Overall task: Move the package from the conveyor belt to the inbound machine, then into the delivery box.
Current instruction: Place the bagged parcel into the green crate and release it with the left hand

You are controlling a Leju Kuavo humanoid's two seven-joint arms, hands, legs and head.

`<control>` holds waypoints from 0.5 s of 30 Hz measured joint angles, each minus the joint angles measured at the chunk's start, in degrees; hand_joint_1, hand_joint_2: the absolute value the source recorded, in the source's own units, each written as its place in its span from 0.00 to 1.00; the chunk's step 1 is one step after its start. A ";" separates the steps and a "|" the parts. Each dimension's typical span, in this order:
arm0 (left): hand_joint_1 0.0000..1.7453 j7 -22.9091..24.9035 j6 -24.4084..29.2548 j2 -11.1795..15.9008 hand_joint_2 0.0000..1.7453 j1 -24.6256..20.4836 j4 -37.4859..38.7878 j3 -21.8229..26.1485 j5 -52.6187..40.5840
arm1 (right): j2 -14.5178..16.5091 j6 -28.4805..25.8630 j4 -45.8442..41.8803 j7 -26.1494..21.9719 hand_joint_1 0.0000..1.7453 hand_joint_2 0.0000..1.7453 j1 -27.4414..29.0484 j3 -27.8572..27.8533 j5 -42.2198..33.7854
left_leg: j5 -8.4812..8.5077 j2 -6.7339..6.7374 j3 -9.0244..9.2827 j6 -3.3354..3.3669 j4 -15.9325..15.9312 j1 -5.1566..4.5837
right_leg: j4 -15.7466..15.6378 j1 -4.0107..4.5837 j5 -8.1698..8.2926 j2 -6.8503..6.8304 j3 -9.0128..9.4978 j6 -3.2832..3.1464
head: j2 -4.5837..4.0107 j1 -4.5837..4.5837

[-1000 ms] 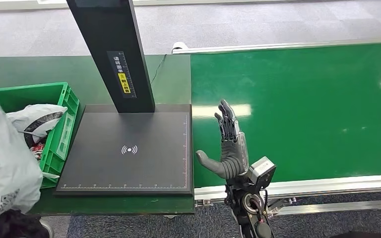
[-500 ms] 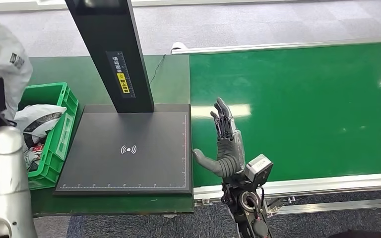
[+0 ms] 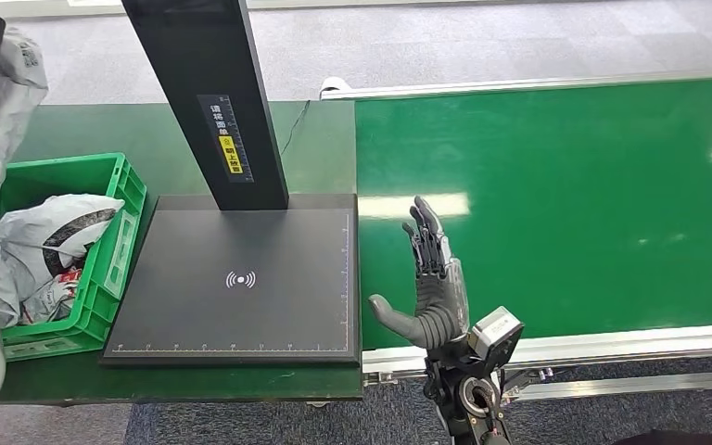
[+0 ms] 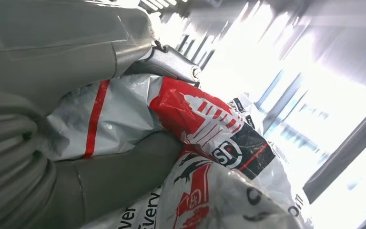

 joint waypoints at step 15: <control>0.78 6.59 -14.58 -0.68 1.00 -3.12 7.47 -1.10 -6.18 | 0.51 0.86 -1.66 0.26 0.00 1.00 1.29 -2.11 0.83 | 0.00 0.00 -0.02 0.00 0.00 0.00 | 0.00 0.00 0.00 0.01 -0.02 0.00 | 0.02 0.01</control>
